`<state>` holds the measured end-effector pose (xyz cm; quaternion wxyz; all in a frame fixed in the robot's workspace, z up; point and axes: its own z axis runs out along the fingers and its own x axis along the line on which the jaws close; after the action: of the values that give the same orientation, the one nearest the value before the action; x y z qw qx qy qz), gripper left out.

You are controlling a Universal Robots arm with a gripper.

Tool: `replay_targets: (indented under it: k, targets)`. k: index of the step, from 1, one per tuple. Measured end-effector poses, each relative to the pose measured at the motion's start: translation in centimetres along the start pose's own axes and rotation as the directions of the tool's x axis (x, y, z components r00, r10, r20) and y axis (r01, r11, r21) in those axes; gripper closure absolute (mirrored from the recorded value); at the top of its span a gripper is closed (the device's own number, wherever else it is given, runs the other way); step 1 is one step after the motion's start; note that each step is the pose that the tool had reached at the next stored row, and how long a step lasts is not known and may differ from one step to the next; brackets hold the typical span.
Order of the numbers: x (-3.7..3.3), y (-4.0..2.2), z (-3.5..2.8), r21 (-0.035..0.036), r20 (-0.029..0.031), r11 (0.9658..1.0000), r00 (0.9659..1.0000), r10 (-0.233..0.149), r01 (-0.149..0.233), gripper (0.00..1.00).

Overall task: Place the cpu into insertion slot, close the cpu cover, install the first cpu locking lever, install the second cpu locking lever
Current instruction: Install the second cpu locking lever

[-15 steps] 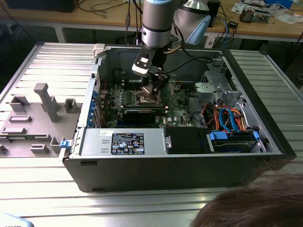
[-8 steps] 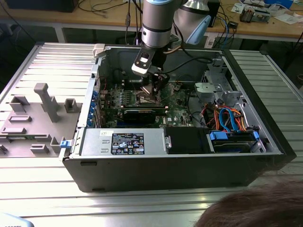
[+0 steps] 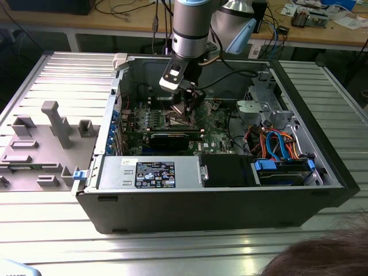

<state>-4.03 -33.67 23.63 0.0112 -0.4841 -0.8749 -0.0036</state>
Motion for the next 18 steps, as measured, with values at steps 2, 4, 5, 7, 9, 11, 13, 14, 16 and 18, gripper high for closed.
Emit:
replay_targets:
  k: [2, 4, 5, 7, 9, 11, 13, 14, 16, 18]
  targets:
    - [0.00, 0.00, 0.00, 0.0000, 0.0000, 1.0000, 1.0000, 0.003, -0.003, 0.45]
    - [0.00, 0.00, 0.00, -0.0001, 0.0000, 1.0000, 1.0000, 0.006, -0.006, 0.45]
    - [0.00, 0.00, 0.00, 0.0000, 0.0000, 1.0000, 1.0000, 0.007, -0.007, 0.45]
    - [0.00, 0.00, 0.00, -0.0002, 0.0000, 0.9999, 0.9999, 0.011, -0.011, 0.45]
    - [0.00, 0.00, 0.01, -0.0003, -0.0001, 0.9999, 0.9999, 0.014, -0.014, 0.45]
    - [0.00, 0.00, 0.01, -0.0004, -0.0001, 0.9998, 0.9998, 0.019, -0.019, 0.45]
    - [0.00, 0.00, 0.01, -0.0004, -0.0001, 0.9998, 0.9998, 0.022, -0.022, 0.45]
    - [0.00, 0.00, 0.01, -0.0005, 0.0000, 0.9997, 0.9997, 0.024, -0.024, 0.45]
    - [0.00, 0.00, 0.01, -0.0005, -0.0001, 0.9996, 0.9996, 0.027, -0.027, 0.45]
    - [0.00, 0.00, 0.01, -0.0007, -0.0001, 0.9995, 0.9995, 0.032, -0.032, 0.45]
